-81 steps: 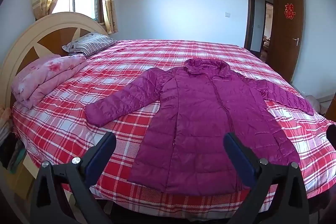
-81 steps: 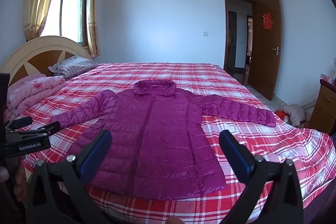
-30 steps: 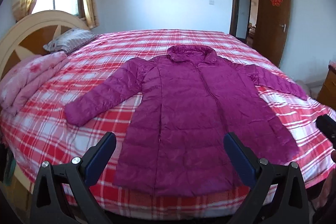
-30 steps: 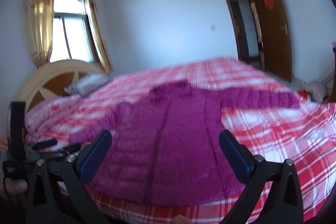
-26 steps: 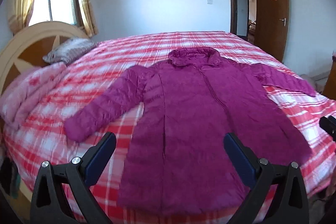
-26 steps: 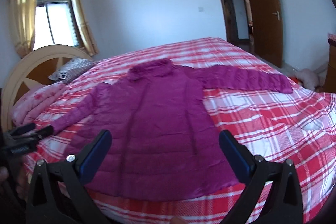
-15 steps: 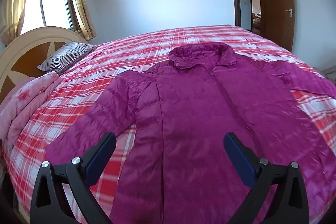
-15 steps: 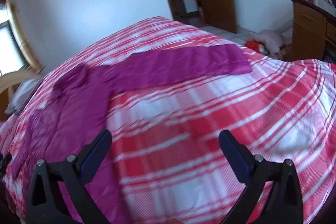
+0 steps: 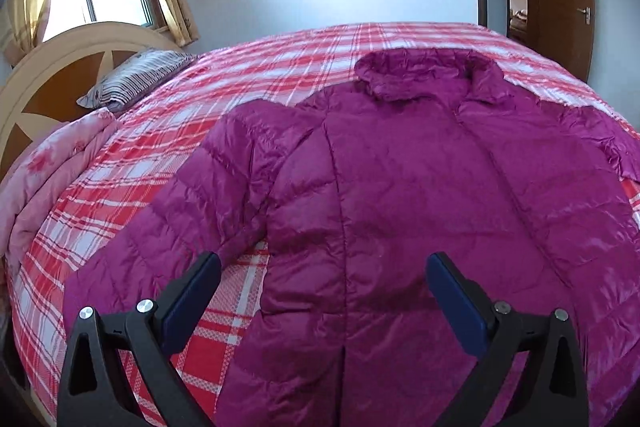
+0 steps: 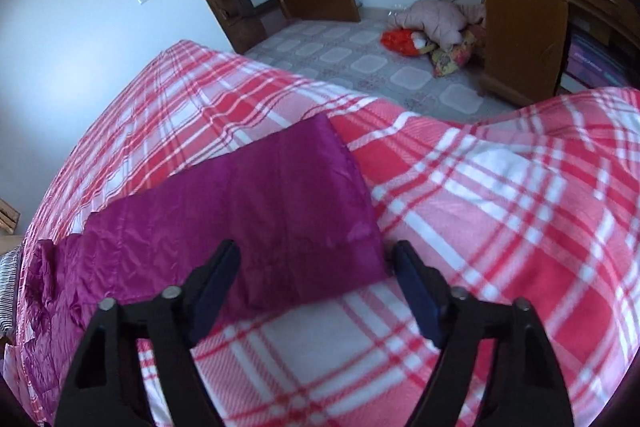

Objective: Fold large clothes
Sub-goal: 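Grasp the jacket sleeve cuff with the right gripper and lift it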

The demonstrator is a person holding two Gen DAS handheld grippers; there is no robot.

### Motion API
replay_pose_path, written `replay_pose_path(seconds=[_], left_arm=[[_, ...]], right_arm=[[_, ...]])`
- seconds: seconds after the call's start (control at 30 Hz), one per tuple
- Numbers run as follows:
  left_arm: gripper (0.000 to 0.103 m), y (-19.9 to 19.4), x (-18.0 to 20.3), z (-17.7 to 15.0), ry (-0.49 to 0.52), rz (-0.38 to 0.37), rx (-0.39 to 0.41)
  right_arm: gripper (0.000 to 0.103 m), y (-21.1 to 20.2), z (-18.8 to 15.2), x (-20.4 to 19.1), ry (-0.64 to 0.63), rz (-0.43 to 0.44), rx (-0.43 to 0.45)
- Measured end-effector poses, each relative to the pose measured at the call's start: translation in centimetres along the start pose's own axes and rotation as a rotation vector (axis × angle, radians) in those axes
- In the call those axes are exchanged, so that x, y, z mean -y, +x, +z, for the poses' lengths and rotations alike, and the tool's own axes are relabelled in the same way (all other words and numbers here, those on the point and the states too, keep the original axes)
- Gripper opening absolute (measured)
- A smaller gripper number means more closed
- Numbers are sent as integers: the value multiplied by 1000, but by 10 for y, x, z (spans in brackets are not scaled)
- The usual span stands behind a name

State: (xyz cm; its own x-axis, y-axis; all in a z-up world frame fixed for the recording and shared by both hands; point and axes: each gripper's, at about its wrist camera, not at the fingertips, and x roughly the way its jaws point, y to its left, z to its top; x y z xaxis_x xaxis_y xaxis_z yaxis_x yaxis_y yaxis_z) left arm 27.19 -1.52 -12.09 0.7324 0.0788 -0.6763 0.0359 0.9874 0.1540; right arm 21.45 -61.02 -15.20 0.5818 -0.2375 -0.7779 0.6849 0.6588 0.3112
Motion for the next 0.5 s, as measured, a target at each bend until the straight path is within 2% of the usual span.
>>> replay_pose_path(seconds=[0.03, 0.07, 0.1, 0.13, 0.2, 0.37, 0.5], left_arm=[[102, -2, 2, -1, 2, -4, -3], [102, -5, 1, -1, 6, -10, -1], [102, -7, 1, -1, 10, -10, 4], [102, -9, 1, -1, 14, -8, 7], [102, -15, -3, 0, 8, -12, 16], [102, -25, -19, 7, -40, -30, 33], [102, -30, -26, 9, -66, -44, 41]], right_arm=[[72, 4, 1, -4, -26, -5, 0], [58, 3, 2, -8, -63, -9, 16], [28, 4, 4, -10, -82, 22, 17], [22, 5, 6, -10, -84, 62, 7], [19, -4, 8, -14, -103, 65, 26], [19, -72, 16, -51, -248, 74, 217], [19, -134, 15, -104, -407, 99, 368]])
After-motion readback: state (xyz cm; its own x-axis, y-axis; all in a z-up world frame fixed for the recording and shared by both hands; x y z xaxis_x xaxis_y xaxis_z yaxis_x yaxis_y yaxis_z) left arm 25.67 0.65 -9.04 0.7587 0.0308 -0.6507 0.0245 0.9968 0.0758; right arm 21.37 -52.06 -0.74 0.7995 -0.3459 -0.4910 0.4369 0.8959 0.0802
